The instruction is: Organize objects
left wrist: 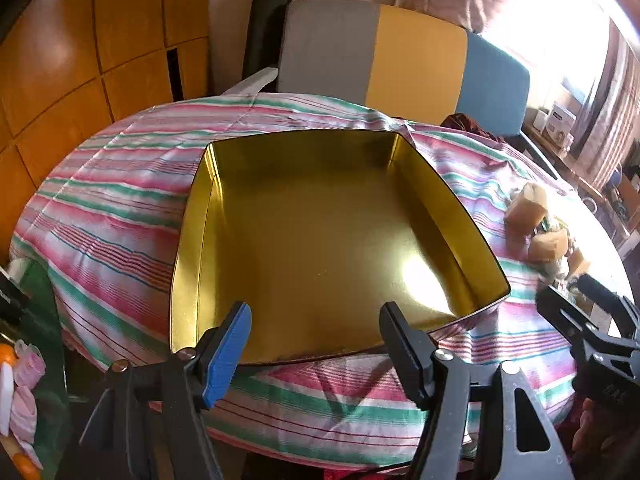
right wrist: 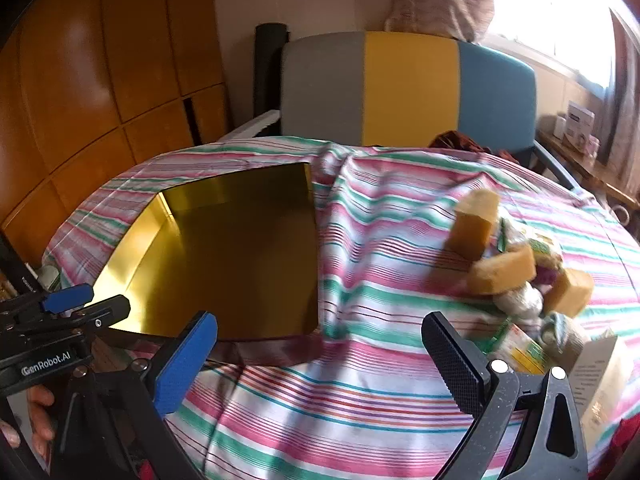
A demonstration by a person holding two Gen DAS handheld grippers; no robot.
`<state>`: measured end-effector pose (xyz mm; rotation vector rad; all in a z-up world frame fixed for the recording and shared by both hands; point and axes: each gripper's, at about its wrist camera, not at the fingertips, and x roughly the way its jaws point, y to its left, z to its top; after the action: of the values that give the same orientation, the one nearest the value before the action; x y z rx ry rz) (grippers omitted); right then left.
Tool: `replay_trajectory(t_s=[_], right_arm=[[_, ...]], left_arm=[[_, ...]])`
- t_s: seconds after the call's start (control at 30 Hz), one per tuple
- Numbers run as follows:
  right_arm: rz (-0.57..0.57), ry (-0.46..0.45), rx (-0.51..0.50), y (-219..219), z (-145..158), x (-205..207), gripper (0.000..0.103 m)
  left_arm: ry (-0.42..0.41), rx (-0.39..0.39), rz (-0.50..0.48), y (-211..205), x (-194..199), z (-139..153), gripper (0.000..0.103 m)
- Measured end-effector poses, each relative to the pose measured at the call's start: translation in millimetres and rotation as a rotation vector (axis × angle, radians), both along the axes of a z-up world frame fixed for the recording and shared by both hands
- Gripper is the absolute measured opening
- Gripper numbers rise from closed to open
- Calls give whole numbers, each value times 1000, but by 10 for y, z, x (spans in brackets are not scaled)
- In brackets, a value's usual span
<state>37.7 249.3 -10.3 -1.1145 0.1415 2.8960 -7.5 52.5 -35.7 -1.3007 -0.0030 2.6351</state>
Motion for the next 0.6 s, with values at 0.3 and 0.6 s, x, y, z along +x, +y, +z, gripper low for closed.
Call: replay_trajectory(t_s=[0.3,0.6], right_arm=[[-148,43,-100,913,275,319,103],[-481,67,-82,2137,638,1255,103]], left_arm=[[-20,140,-280,510,-40,196,75],[-45,141,-741,1958,129,242,77]])
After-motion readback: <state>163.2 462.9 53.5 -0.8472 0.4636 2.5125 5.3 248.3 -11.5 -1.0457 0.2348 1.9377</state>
